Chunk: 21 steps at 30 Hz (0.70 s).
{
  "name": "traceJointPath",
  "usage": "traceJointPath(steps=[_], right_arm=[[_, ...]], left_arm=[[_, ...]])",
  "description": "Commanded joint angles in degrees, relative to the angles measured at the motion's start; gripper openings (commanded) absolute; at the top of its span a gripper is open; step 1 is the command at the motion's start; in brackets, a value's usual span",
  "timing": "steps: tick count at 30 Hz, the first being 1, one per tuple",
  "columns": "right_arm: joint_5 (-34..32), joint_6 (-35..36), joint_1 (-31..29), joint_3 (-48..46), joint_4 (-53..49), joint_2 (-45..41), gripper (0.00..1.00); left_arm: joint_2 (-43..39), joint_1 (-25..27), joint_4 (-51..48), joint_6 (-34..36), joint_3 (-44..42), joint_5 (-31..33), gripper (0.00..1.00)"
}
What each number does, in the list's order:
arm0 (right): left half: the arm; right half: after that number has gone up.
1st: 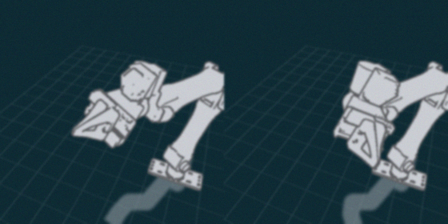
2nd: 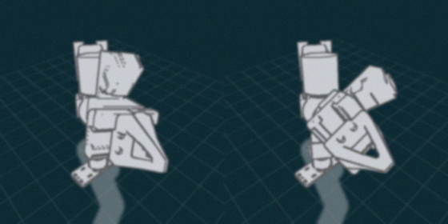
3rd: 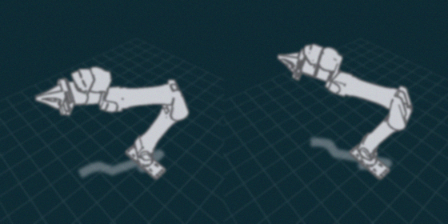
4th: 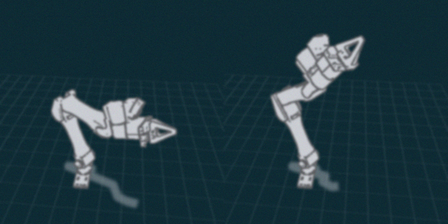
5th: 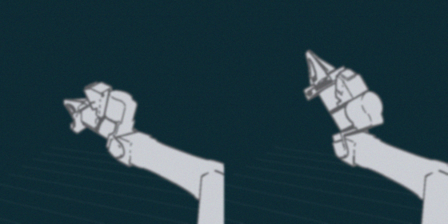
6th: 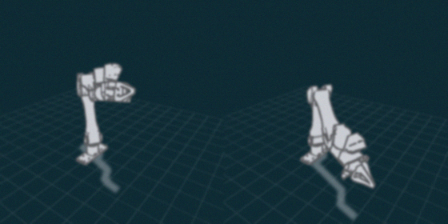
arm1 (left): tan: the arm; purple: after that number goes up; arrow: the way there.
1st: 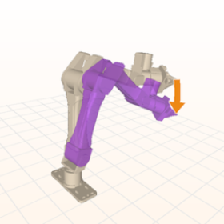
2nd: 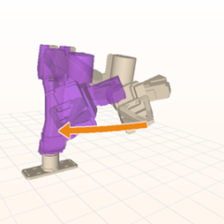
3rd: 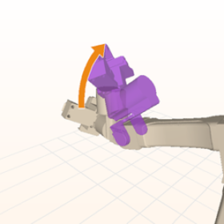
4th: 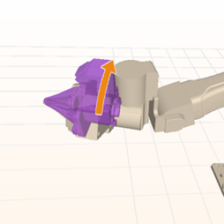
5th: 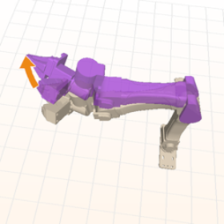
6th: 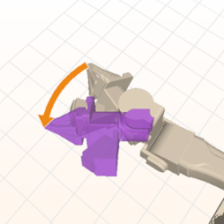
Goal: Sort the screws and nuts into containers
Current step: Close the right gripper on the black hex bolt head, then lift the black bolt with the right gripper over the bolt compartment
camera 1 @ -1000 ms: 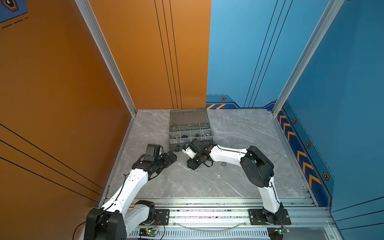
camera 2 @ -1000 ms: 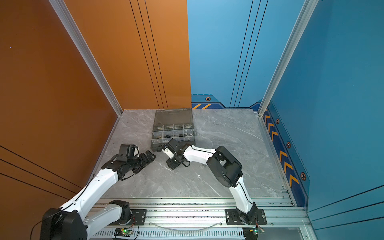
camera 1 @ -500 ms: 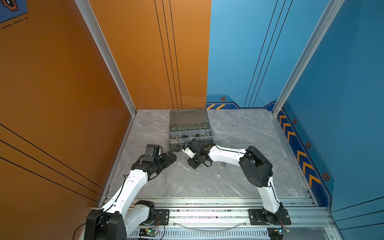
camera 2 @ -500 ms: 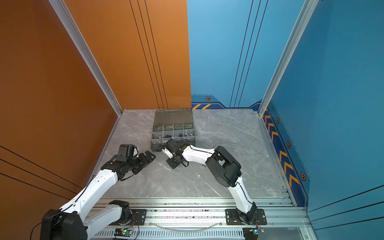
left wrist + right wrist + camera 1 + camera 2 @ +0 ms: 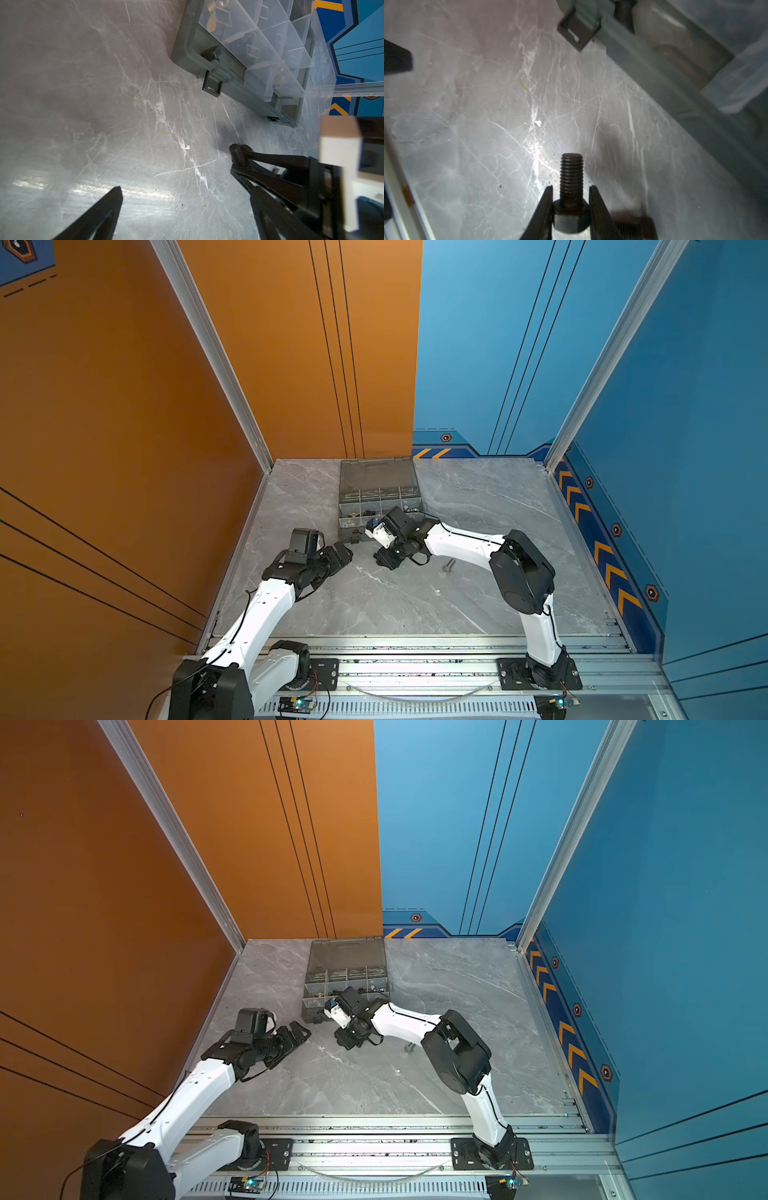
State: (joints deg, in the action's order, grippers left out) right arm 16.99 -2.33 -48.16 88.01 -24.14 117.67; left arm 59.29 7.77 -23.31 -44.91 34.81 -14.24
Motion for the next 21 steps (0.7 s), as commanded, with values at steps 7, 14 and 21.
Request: traceJointPath(steps=[7, 14, 21], right_arm=[[2.73, 2.89, 3.44, 14.50, -2.80, 0.77, 0.00], [0.76, 3.55, 5.31, 24.54, -3.81, 8.30, 0.00], [-0.43, 3.56, 6.41, 29.40, -4.20, 13.65, 0.00]], left_arm=[[-1.01, -0.81, 1.12, -0.28, -0.88, -1.57, 0.98], [-0.66, -1.00, 1.16, -0.21, -0.57, -1.83, 0.98], [-1.06, -1.21, 0.89, -0.18, -0.17, -2.04, 0.98]])
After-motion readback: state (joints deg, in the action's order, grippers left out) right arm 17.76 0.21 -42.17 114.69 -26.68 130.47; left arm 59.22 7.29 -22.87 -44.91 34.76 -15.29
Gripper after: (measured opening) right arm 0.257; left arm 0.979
